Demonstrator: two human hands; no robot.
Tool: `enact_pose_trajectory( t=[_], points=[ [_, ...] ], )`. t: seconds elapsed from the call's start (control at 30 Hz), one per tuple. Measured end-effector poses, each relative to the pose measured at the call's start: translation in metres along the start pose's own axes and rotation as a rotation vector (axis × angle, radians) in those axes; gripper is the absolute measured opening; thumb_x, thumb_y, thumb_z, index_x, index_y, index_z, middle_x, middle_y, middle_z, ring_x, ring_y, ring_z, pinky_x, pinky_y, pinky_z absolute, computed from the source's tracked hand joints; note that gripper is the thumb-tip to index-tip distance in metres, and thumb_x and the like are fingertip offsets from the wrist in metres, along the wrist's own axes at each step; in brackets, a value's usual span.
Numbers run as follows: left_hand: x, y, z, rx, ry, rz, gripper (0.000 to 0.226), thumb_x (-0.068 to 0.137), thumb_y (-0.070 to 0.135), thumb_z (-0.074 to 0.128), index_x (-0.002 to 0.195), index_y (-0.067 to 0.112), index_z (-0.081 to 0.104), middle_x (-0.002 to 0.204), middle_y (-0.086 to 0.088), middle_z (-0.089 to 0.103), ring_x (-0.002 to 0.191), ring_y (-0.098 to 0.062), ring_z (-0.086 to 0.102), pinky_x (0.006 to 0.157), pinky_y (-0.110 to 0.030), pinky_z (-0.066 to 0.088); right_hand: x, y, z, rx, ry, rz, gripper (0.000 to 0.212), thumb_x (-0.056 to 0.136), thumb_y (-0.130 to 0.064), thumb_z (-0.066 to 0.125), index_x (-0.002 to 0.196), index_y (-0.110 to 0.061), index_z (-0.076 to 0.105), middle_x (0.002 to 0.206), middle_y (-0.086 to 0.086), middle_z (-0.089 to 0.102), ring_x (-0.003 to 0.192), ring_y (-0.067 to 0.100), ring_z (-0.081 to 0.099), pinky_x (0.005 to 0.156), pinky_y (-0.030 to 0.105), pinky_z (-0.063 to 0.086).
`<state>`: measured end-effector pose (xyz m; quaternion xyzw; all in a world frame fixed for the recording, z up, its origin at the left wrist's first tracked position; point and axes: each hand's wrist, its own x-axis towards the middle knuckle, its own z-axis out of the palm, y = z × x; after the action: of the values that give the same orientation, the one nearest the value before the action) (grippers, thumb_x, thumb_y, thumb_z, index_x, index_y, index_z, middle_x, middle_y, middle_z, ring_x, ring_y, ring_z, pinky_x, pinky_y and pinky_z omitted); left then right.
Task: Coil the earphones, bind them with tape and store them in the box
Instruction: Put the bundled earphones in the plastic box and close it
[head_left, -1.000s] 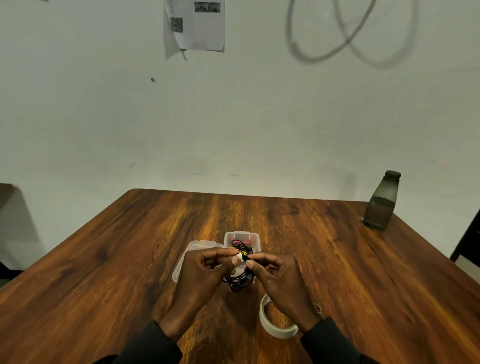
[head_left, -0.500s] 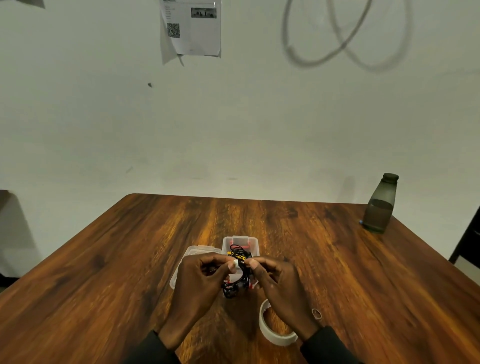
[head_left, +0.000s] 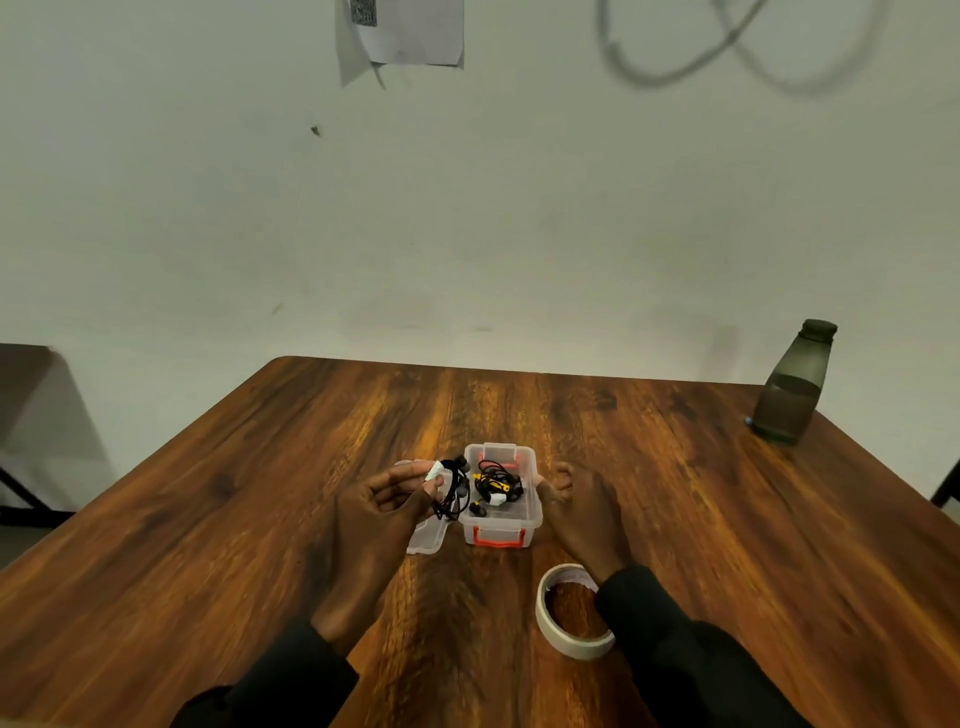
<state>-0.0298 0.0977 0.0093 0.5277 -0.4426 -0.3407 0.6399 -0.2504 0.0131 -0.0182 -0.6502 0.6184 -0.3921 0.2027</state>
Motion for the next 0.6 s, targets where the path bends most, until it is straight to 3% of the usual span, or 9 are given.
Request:
enact_pose_trajectory(
  t=[0.07,0.13,0.17,0.23,0.33,0.4,0.47,0.53,0.6],
  points=[
    [-0.001,-0.001,-0.001,-0.001,-0.005,0.008,0.025,0.087,0.007,0.076,0.112,0.009,0.076,0.101,-0.007,0.080,0.092,-0.023,0.077,0.081,-0.037,0.064,0.002,-0.004,0.002,-0.021,-0.084,0.025,0.044,0.100,-0.027,0.062,0.139,-0.008,0.055,0.139,0.011,0.061,0.125,0.024,0.060,0.101,0.025,0.046],
    [-0.001,-0.002,-0.003,-0.002,-0.017,0.006,0.028,0.085,0.006,0.078,0.112,0.009,0.076,0.103,-0.006,0.080,0.094,-0.022,0.077,0.083,-0.040,0.063,-0.002,-0.007,0.001,-0.004,-0.119,-0.006,0.037,0.101,-0.016,0.060,0.136,-0.005,0.059,0.133,0.012,0.065,0.107,0.017,0.066,0.079,0.002,0.045],
    [-0.001,-0.003,-0.005,-0.005,-0.023,0.002,0.029,0.084,0.006,0.079,0.113,0.009,0.077,0.104,-0.006,0.080,0.095,-0.022,0.077,0.084,-0.042,0.063,-0.005,-0.006,0.002,-0.002,-0.125,-0.020,0.031,0.101,-0.011,0.059,0.131,-0.003,0.062,0.127,0.013,0.069,0.091,0.008,0.066,0.067,-0.001,0.044],
    [0.000,-0.003,-0.008,-0.011,-0.027,0.003,0.030,0.083,0.006,0.080,0.113,0.008,0.077,0.106,-0.007,0.080,0.096,-0.023,0.077,0.085,-0.043,0.063,-0.010,-0.002,0.003,0.025,-0.121,-0.030,0.024,0.100,-0.007,0.059,0.120,0.002,0.069,0.121,0.015,0.071,0.073,-0.005,0.059,0.058,0.001,0.046],
    [0.002,-0.002,-0.010,-0.004,-0.031,0.031,0.030,0.083,0.008,0.081,0.112,0.009,0.077,0.106,-0.006,0.080,0.095,-0.022,0.078,0.082,-0.038,0.064,-0.017,0.002,0.000,0.056,-0.121,-0.019,0.022,0.098,-0.007,0.063,0.114,0.005,0.071,0.123,0.015,0.072,0.065,-0.004,0.062,0.054,0.008,0.051],
    [0.002,-0.002,-0.011,-0.022,-0.023,0.041,0.029,0.083,0.007,0.080,0.112,0.008,0.077,0.103,-0.006,0.080,0.094,-0.023,0.078,0.080,-0.035,0.064,-0.022,0.005,-0.003,0.047,-0.118,-0.023,0.022,0.097,-0.008,0.064,0.116,0.003,0.071,0.124,0.013,0.072,0.067,-0.003,0.063,0.057,0.009,0.053],
    [0.002,-0.001,-0.010,-0.026,-0.017,0.051,0.029,0.084,0.006,0.080,0.112,0.007,0.077,0.102,-0.007,0.080,0.093,-0.023,0.078,0.079,-0.033,0.064,-0.026,0.009,-0.006,0.008,-0.121,-0.026,0.022,0.097,-0.011,0.066,0.115,-0.001,0.071,0.125,0.012,0.071,0.071,0.001,0.067,0.065,0.018,0.060],
    [0.002,-0.001,-0.009,-0.034,-0.018,0.060,0.029,0.084,0.005,0.079,0.113,0.006,0.076,0.103,-0.007,0.080,0.093,-0.023,0.078,0.080,-0.033,0.064,-0.029,0.013,-0.009,-0.008,-0.144,0.005,0.027,0.097,-0.015,0.067,0.122,-0.006,0.069,0.112,0.010,0.075,0.071,0.006,0.070,0.071,0.033,0.063],
    [0.003,-0.002,-0.008,-0.033,-0.022,0.063,0.030,0.084,0.006,0.079,0.114,0.005,0.076,0.104,-0.008,0.080,0.094,-0.024,0.078,0.082,-0.036,0.064,-0.034,0.015,-0.012,-0.005,-0.162,0.019,0.037,0.097,-0.018,0.067,0.133,-0.013,0.063,0.098,0.004,0.075,0.073,0.007,0.070,0.070,0.030,0.062]
  ],
)
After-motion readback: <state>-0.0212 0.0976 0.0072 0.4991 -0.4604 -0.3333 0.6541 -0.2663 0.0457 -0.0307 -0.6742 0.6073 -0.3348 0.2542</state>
